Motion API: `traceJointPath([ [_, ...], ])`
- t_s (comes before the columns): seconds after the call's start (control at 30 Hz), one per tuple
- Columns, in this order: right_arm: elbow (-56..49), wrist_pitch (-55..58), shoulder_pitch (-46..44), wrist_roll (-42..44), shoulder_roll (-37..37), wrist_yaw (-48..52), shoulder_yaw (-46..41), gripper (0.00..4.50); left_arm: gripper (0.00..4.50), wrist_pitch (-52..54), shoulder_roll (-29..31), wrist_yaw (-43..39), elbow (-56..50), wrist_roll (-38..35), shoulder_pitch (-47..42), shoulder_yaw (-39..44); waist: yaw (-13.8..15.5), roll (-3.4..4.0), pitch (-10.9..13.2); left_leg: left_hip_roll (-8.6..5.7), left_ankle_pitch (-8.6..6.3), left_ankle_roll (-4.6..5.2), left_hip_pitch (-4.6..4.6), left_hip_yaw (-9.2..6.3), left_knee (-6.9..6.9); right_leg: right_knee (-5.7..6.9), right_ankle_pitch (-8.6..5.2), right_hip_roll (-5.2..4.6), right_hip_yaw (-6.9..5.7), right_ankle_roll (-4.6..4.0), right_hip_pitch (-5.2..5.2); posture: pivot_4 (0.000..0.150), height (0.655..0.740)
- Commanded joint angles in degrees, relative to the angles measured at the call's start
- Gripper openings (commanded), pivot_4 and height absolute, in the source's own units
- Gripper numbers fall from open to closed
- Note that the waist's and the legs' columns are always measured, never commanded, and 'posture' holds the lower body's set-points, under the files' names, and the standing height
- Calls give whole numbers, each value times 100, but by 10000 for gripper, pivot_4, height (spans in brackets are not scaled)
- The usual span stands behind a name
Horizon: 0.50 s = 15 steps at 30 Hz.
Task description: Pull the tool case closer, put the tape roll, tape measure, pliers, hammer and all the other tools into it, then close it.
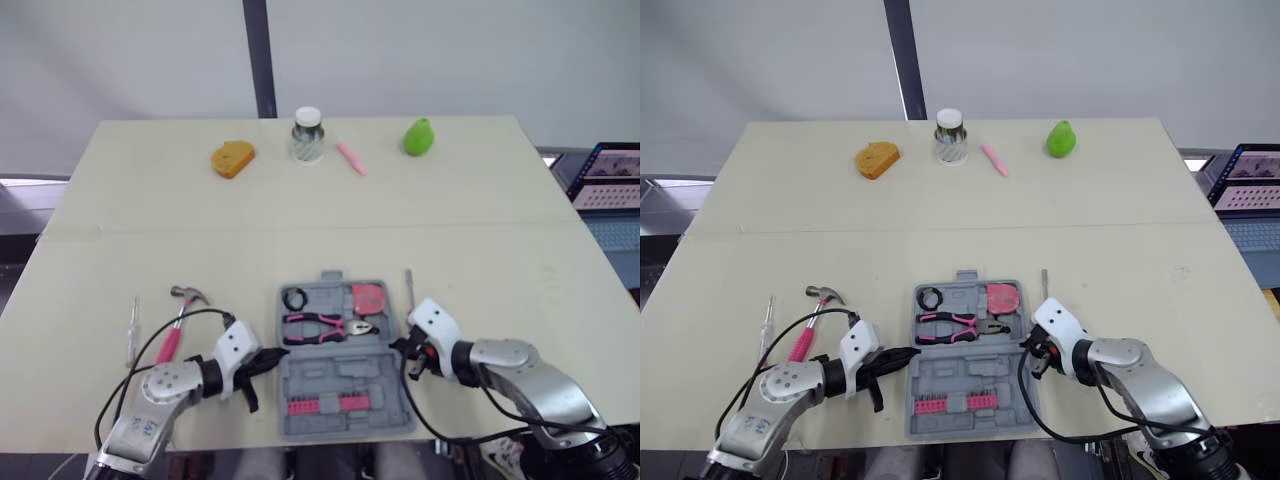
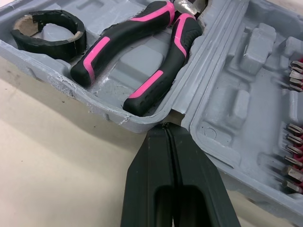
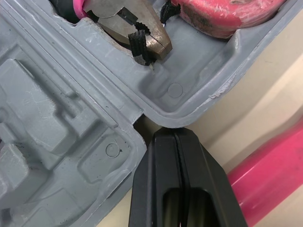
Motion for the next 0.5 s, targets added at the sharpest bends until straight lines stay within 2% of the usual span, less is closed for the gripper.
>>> traceJointPath([
  [0.03, -59, -43, -83, 18, 108, -106, -69, 0, 213, -205, -71, -8, -88, 13, 1, -57, -1, 0, 0, 0, 0, 0, 0, 0, 0, 0, 0, 0, 0, 0, 0, 1500, 6950],
  [0.5, 43, -67, -165, -63, 213, -198, -66, 0, 213, -355, -148, 67, 197, 75, -189, 6, -1, 0, 0, 0, 1, 0, 0, -1, 0, 1, 0, -1, -1, 0, 0, 1500, 6950],
])
